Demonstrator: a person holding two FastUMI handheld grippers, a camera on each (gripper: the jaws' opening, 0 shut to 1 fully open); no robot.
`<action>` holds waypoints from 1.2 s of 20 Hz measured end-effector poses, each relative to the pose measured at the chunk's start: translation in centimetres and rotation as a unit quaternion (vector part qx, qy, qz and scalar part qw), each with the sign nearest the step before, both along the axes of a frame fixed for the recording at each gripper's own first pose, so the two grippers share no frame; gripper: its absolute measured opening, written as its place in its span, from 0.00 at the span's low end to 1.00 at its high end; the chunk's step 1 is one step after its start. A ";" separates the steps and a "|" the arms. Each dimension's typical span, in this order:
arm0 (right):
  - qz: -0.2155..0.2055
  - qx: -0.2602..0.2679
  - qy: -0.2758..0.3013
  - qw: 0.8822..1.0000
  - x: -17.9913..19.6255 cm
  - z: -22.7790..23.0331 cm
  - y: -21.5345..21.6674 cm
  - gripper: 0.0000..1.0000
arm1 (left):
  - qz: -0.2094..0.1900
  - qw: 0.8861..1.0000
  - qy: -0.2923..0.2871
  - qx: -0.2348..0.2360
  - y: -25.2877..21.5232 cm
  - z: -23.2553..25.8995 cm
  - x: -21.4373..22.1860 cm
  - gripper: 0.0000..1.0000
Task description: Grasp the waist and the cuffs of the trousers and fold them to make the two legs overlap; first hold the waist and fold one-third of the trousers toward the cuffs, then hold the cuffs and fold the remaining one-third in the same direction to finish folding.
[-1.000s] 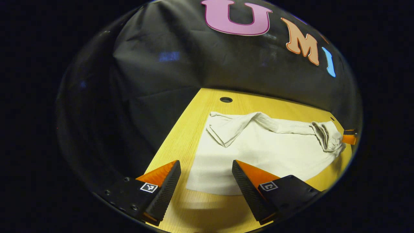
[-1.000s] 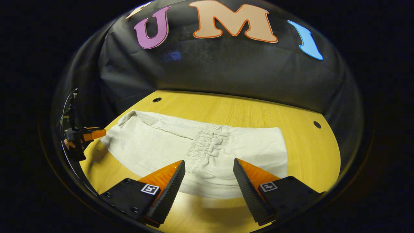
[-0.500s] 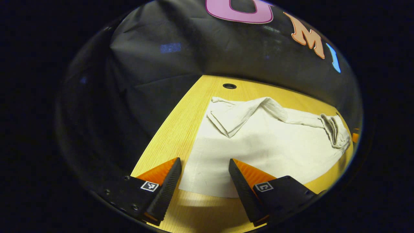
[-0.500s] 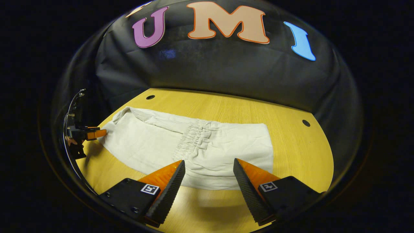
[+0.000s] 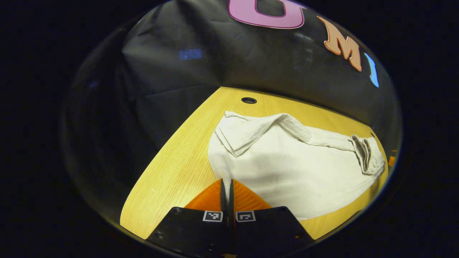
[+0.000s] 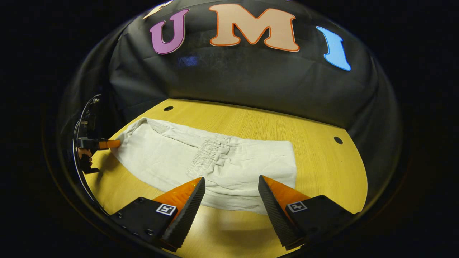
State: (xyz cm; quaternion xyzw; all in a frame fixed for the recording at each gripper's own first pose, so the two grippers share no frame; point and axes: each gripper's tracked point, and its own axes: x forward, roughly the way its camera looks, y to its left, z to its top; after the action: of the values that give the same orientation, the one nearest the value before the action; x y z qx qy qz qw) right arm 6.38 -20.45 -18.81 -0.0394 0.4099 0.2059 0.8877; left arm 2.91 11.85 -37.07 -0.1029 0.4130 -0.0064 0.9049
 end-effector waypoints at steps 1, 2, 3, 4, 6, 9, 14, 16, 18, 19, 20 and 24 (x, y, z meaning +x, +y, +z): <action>0.004 0.002 -0.001 1.000 -0.1 0.1 -0.5 0.92 | 0.010 1.000 -0.002 -0.010 -0.4 0.7 0.1 0.00; 0.006 0.004 -0.004 1.000 -0.1 0.3 -1.0 0.92 | 0.016 1.000 -0.014 -0.020 -0.9 1.9 0.6 0.00; 0.007 0.007 -0.007 1.000 0.0 0.5 -1.6 0.92 | 0.018 0.999 -0.032 -0.022 -1.2 3.2 1.3 0.00; 0.005 0.012 -0.010 1.000 0.2 0.8 -2.2 0.92 | 0.017 0.999 -0.045 -0.018 -1.6 4.3 1.8 0.00; 0.002 0.022 -0.014 1.000 0.4 1.1 -3.2 0.96 | 0.006 0.998 -0.064 -0.008 -2.8 6.8 2.3 0.00; -0.002 0.027 -0.017 0.999 0.6 1.1 -5.3 0.92 | -0.013 0.995 -0.095 -0.011 -6.3 10.2 3.5 0.00; -0.011 0.039 -0.024 0.999 1.0 1.4 -8.3 0.96 | -0.035 0.992 -0.116 -0.029 -12.0 14.2 4.8 0.00; -0.016 0.043 -0.026 0.999 1.1 1.5 -9.5 0.96 | -0.053 0.990 -0.126 -0.028 -14.1 15.5 5.2 0.00; -0.019 0.045 -0.029 0.998 1.2 1.5 -10.7 0.96 | -0.073 0.988 -0.137 -0.028 -16.5 16.8 5.4 0.00; -0.020 0.045 -0.030 0.998 1.0 1.5 -11.2 0.96 | -0.082 0.986 -0.140 -0.030 -17.9 17.4 5.6 0.00; -0.021 0.046 -0.032 0.998 1.0 1.6 -11.7 0.96 | -0.094 0.985 -0.144 -0.033 -19.7 18.0 5.7 0.00; -0.031 0.053 -0.035 0.998 0.9 1.7 -14.1 0.97 | -0.126 0.980 -0.146 -0.053 -25.6 19.1 5.6 0.00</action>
State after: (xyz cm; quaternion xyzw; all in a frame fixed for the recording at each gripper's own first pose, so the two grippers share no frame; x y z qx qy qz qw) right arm 7.24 -34.53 -17.10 0.0129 0.3685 0.1981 0.9082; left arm 8.53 -13.70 -17.96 -0.0960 0.2849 -0.1576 0.9406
